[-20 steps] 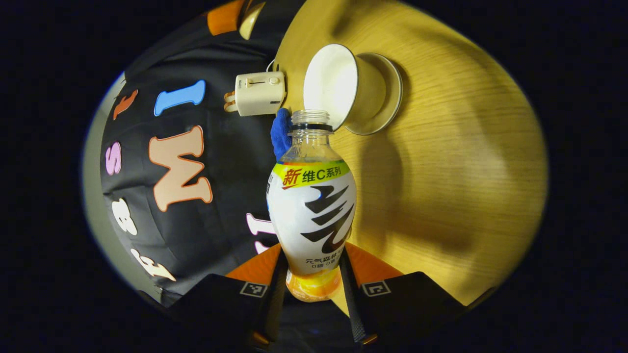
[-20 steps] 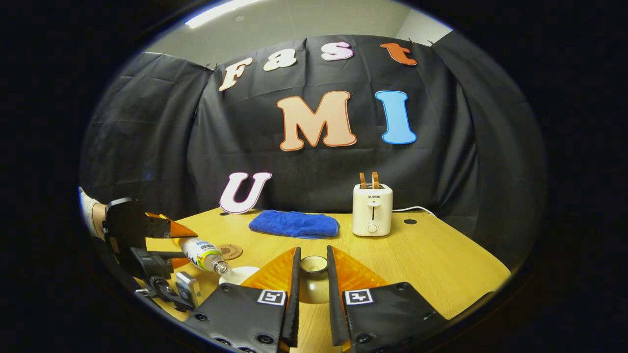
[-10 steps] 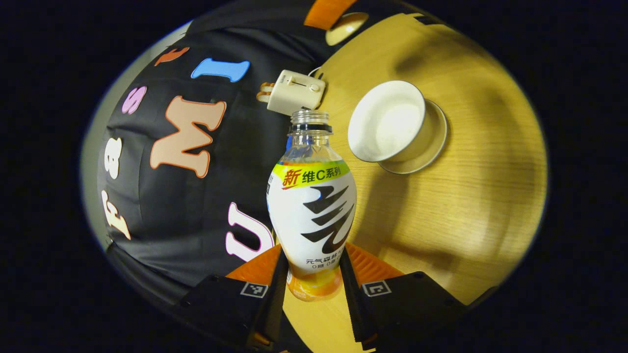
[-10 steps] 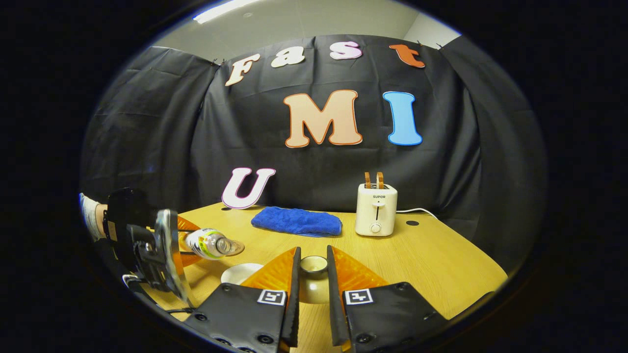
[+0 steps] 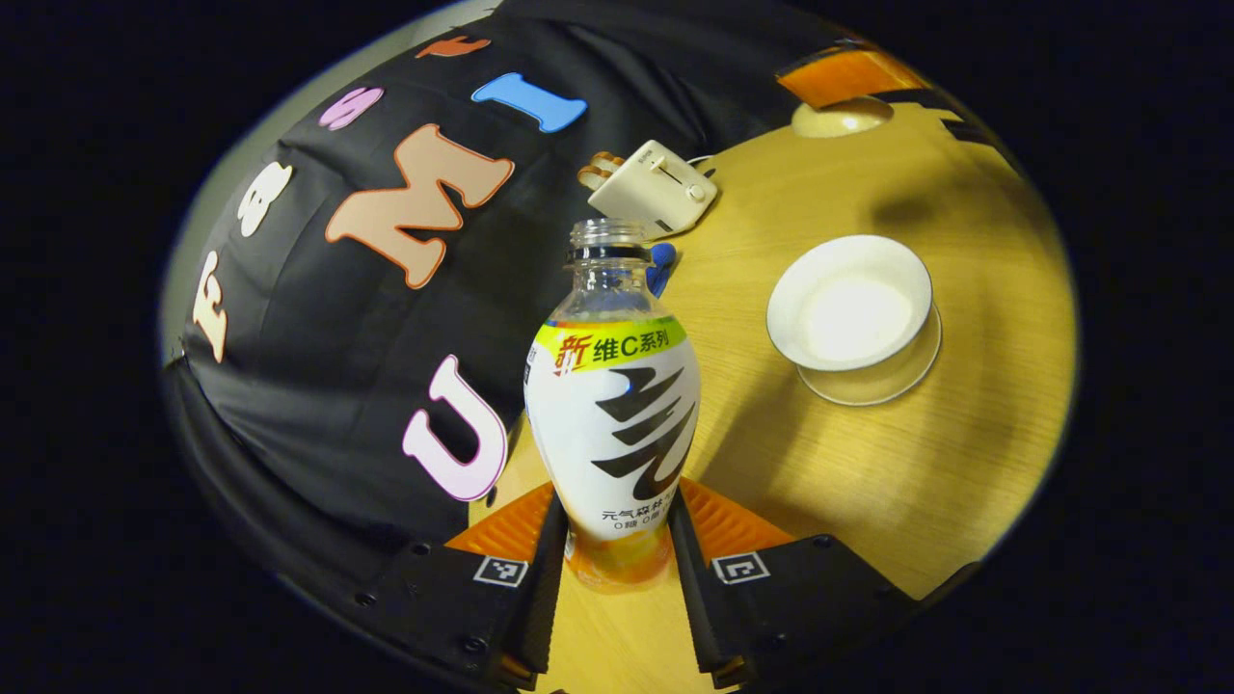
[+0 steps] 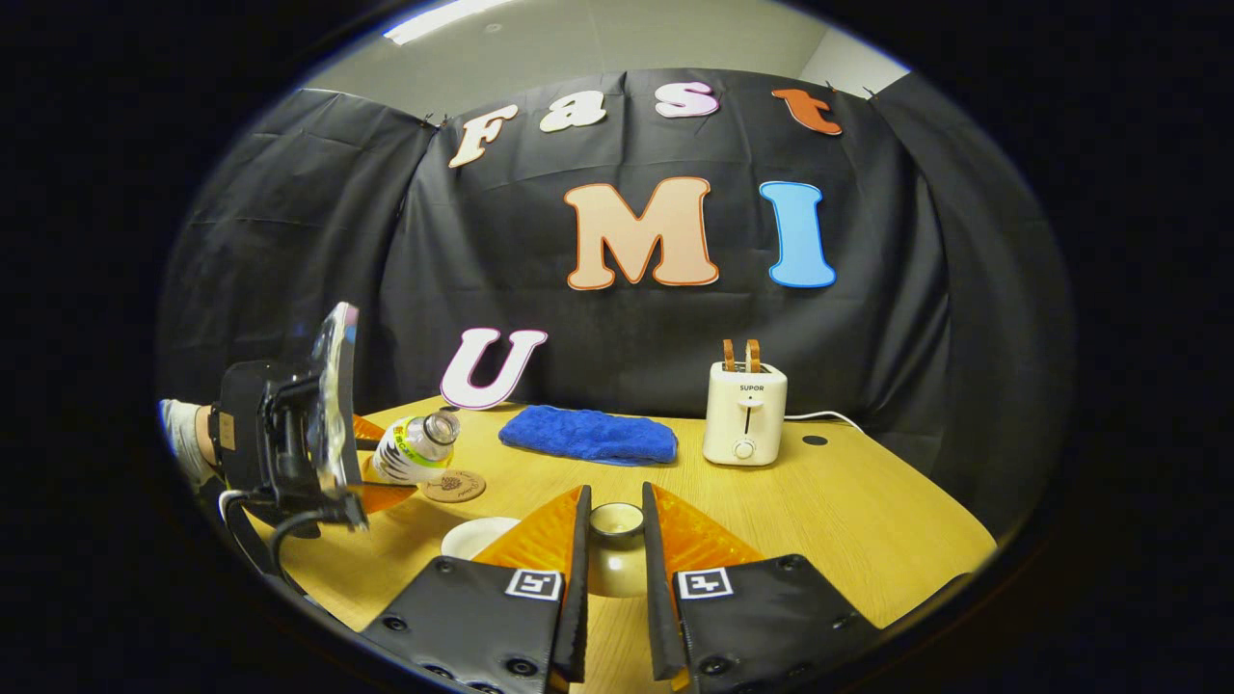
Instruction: Open the teacup lid with one hand, grasp the water bottle and pour water into the teacup with the other hand; after pouring, place the water bottle on the coaster and then close the teacup lid.
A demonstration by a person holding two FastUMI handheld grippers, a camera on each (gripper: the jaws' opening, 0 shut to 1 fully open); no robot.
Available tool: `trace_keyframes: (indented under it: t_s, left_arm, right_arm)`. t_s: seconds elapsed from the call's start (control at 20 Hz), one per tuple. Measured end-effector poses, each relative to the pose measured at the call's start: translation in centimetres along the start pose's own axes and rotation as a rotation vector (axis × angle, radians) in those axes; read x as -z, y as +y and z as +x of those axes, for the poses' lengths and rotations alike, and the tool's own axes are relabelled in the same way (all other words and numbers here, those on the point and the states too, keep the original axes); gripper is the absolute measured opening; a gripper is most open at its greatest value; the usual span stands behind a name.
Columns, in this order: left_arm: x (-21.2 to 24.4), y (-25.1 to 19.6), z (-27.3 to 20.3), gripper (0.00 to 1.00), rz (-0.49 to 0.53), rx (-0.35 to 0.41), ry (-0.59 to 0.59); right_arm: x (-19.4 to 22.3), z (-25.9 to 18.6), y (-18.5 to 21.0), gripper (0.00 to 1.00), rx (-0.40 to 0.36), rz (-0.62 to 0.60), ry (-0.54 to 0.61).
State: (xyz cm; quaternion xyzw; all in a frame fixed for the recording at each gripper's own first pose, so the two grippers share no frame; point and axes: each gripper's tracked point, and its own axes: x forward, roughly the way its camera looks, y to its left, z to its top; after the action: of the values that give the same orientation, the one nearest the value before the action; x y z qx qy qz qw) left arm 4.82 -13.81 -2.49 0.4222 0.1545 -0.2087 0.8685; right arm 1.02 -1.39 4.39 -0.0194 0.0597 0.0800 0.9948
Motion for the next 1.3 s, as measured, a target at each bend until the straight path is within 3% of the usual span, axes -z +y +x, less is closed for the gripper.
trace_keyframes:
  t_s: [0.2, 0.5, 0.9, 1.3]
  left_arm:
    - [-0.7, 1.1, 0.5, 0.52, -0.122, -0.010, -0.040]
    - [-0.9, 2.9, 1.8, 0.54, -0.407, 0.008, -0.095]
    - [-1.6, 5.4, 3.3, 0.54, -0.660, -0.018, -0.183]
    - [-1.2, 6.3, 5.4, 0.54, -0.800, -0.057, -0.202]
  right_arm:
    - [0.0, 0.0, 0.1, 0.29, 0.002, 0.002, -0.001]
    - [0.2, 0.1, 0.3, 0.27, -0.003, -0.001, 0.005]
    - [0.6, 0.2, 0.4, 0.28, -0.006, -0.010, 0.019]
    - [0.5, 0.2, -0.2, 0.31, 0.005, -0.003, 0.020]
